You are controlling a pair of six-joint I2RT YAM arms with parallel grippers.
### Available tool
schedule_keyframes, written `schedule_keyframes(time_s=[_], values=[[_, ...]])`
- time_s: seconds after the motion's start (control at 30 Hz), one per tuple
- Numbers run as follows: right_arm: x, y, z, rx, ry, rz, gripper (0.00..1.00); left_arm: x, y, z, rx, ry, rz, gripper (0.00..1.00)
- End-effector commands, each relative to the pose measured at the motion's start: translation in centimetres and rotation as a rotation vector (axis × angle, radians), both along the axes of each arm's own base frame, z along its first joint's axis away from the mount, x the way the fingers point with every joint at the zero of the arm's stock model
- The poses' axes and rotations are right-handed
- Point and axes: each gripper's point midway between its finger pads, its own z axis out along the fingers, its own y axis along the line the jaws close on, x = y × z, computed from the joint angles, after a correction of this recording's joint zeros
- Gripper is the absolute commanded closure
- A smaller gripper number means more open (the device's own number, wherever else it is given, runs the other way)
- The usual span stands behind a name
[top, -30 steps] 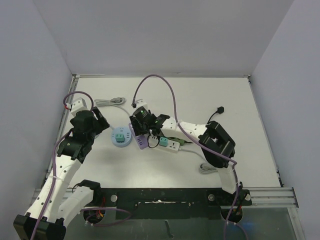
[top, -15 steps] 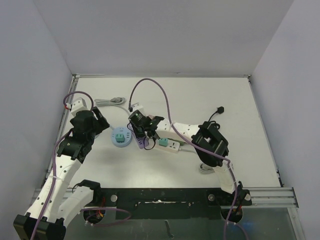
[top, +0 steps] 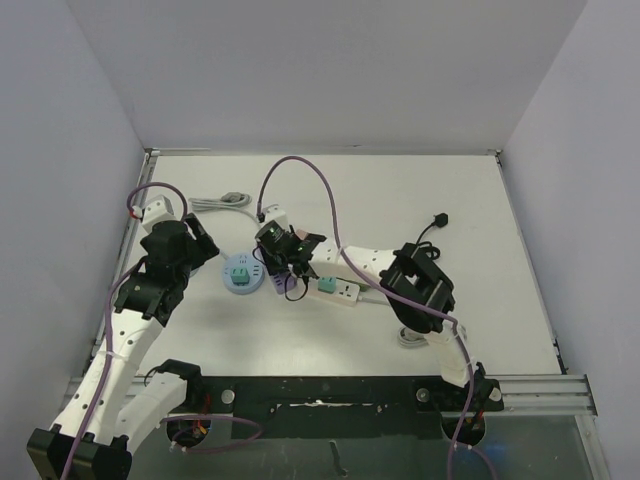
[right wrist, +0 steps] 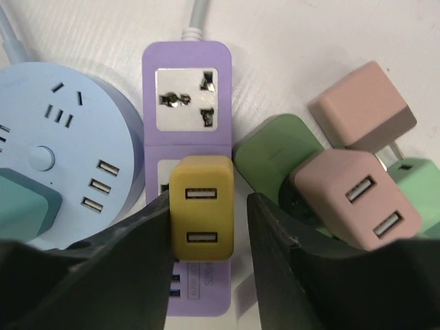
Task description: Insert the plug
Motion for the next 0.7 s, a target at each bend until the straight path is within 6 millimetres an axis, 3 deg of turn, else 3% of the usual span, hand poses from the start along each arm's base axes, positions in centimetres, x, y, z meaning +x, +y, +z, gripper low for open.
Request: schedule_keyframes(time_s=[0.0, 0.17, 0.3, 0.43, 0.53, 0.67], values=[[-1.0, -2.6, 1.8, -0.077, 0.056, 0.000, 0.51, 1.0, -0.2, 1.6, -0.009, -0.062, -0.005, 0.34], [0.9, -0.9, 11.6, 0.166, -0.077, 0.042, 0.37, 1.4, -0.7, 2.1, 0.005, -0.067, -0.048, 0.28], [1.2, -1.9, 16.4, 0.294, -0.155, 0.047, 0.35, 1.8, -1.9, 2.1, 0.005, -0.075, -0.127, 0.17], [2.5, -5.7, 15.9, 0.325, -0.158, -0.073, 0.35, 2.3, -4.3, 1.8, -0.010, -0.078, -0.276, 0.11], [3.8, -8.9, 13.8, 0.316, -0.115, -0.170, 0.35, 2.6, -6.0, 1.6, -0.041, -0.077, -0.369, 0.11], [5.3, -11.2, 11.1, 0.256, -0.042, -0.220, 0.35, 3.2, -7.2, 1.0, -0.068, -0.051, -0.420, 0.12]])
